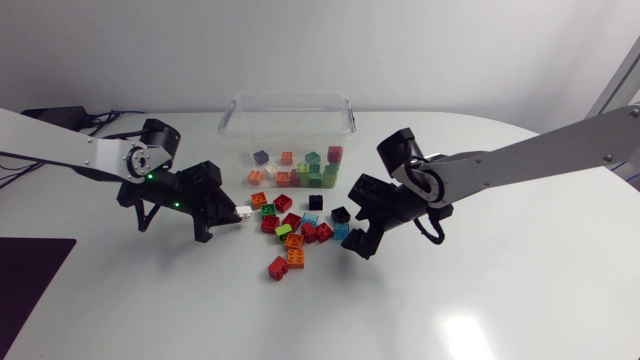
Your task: Place the duplo bricks in the container
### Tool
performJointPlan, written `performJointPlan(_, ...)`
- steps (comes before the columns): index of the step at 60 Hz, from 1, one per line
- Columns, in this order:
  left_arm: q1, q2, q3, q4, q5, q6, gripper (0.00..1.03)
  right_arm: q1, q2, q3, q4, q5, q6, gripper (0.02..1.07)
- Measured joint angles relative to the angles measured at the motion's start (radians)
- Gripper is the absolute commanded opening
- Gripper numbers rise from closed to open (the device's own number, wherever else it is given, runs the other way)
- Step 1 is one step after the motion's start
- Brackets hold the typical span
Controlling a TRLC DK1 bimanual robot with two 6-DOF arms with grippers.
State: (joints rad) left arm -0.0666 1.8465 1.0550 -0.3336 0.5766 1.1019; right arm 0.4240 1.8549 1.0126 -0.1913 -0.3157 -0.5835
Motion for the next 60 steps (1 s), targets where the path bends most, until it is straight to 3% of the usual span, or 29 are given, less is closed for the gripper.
performJointPlan(19, 0.000, -0.169, -0.063, -0.058, 0.018, 0.003, 0.31, 0.000, 0.089, 0.081, 0.005, -0.022, -0.029, 0.89)
performJointPlan(36, -0.031, -0.309, -0.044, -0.148, 0.031, -0.006, 0.31, 0.000, 0.128, 0.085, 0.005, -0.051, -0.054, 0.41)
performJointPlan(60, -0.071, -0.290, 0.130, -0.164, 0.044, -0.137, 0.30, -0.014, 0.002, 0.031, -0.028, -0.059, -0.053, 0.39)
